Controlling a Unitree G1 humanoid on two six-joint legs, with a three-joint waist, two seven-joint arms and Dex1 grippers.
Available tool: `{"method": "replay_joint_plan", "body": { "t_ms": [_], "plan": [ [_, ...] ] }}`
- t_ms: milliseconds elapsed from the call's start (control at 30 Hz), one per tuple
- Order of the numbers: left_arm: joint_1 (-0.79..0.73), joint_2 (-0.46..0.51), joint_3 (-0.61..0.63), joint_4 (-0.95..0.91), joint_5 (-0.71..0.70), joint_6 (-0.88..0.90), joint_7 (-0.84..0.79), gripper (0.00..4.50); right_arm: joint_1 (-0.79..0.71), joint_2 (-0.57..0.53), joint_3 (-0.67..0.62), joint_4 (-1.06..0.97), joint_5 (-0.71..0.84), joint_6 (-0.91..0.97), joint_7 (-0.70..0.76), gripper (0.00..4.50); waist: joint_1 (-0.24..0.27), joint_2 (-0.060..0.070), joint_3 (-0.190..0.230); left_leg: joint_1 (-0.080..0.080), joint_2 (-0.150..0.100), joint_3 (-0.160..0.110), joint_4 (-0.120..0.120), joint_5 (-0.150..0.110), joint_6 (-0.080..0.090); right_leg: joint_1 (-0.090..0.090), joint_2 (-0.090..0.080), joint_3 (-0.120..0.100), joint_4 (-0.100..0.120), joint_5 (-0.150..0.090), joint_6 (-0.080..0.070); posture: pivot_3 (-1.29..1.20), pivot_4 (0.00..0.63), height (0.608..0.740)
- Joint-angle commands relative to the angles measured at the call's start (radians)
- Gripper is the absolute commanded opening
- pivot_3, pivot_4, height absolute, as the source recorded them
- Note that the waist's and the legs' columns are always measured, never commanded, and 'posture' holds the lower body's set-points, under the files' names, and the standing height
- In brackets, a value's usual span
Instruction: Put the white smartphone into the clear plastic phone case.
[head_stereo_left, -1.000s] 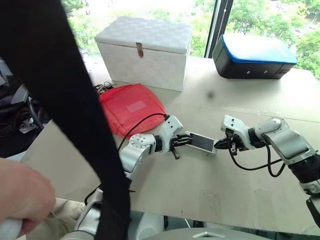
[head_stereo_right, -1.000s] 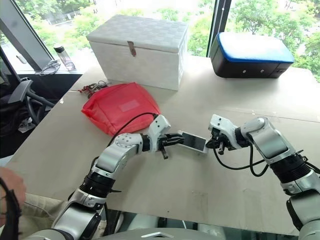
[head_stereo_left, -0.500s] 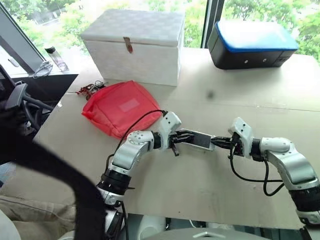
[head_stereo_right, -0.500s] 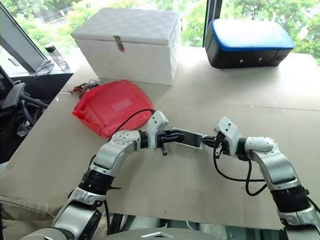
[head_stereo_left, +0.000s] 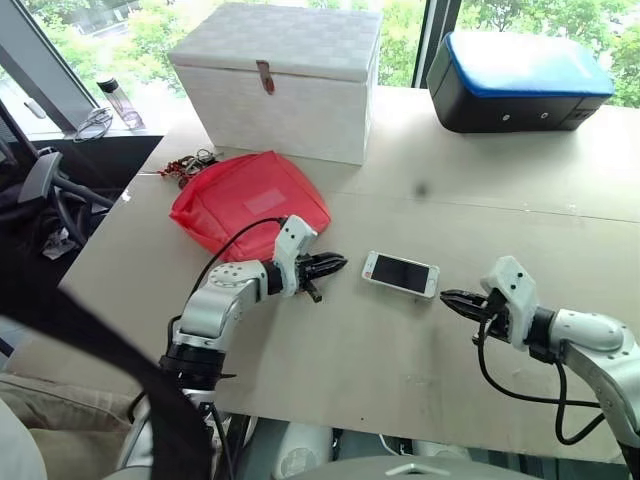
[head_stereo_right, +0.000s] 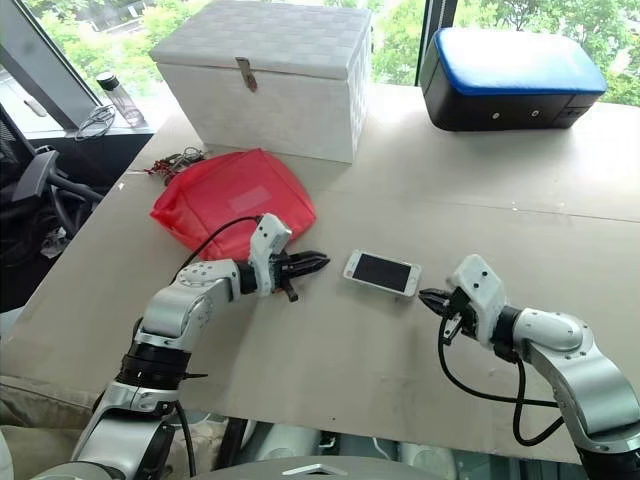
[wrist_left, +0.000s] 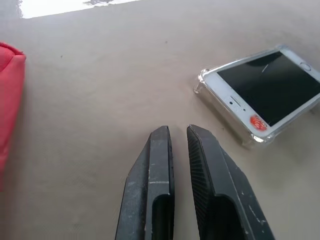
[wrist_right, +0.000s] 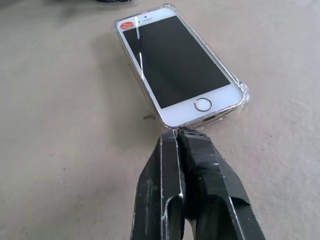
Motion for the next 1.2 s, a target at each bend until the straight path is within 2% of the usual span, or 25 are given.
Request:
{"method": "replay_joint_plan", "body": {
  "t_ms": [33,567,933,1033,1200],
  "plan": [
    [-0.005,-0.008,-0.054,-0.017,0.021,-0.017,-0.016,0.53,-0.023,-0.022,0.015,-0.015,-0.002,0.001,-0.016,0.0,0.001,0.0,0.0,0.0,0.0,0.0,0.0,0.0,0.0,0.0,0.0,0.0,0.0,0.0,0.0,0.0,0.15,0.74],
    [-0.003,-0.036,-0.11,-0.038,0.03,-0.008,-0.002,0.53,-0.057,-0.054,0.084,-0.003,0.006,0.022,-0.021,0.0,0.0,0.0,0.0,0.002,-0.001,-0.001,0.002,0.002,-0.004,0.003,0.004,0.0,0.001,0.0,0.001,0.0,0.15,0.74],
    [0.005,-0.058,-0.12,-0.054,0.034,-0.007,-0.003,0.53,-0.124,0.021,0.198,0.037,0.013,0.031,-0.026,0.0,-0.012,-0.004,0.001,0.011,-0.001,0.001,0.003,0.0,0.0,0.006,0.004,0.004,0.013,-0.001,0.001,0.0,0.15,0.74],
    [0.012,-0.054,-0.113,-0.062,0.035,-0.006,-0.002,0.53,-0.117,0.026,0.183,0.042,0.022,0.032,-0.019,0.0,-0.017,-0.004,0.001,0.017,0.0,0.001,0.003,0.0,0.0,0.009,0.004,0.006,0.016,-0.001,0.0,0.0,0.15,0.74],
    [0.01,-0.043,-0.053,-0.067,0.013,-0.023,-0.006,0.53,-0.085,-0.022,0.077,0.031,0.04,0.028,-0.006,0.0,-0.018,-0.004,0.001,0.016,0.0,0.002,0.003,0.0,0.0,0.008,0.004,0.007,0.017,-0.001,0.0,0.0,0.15,0.74]
  ]
}}
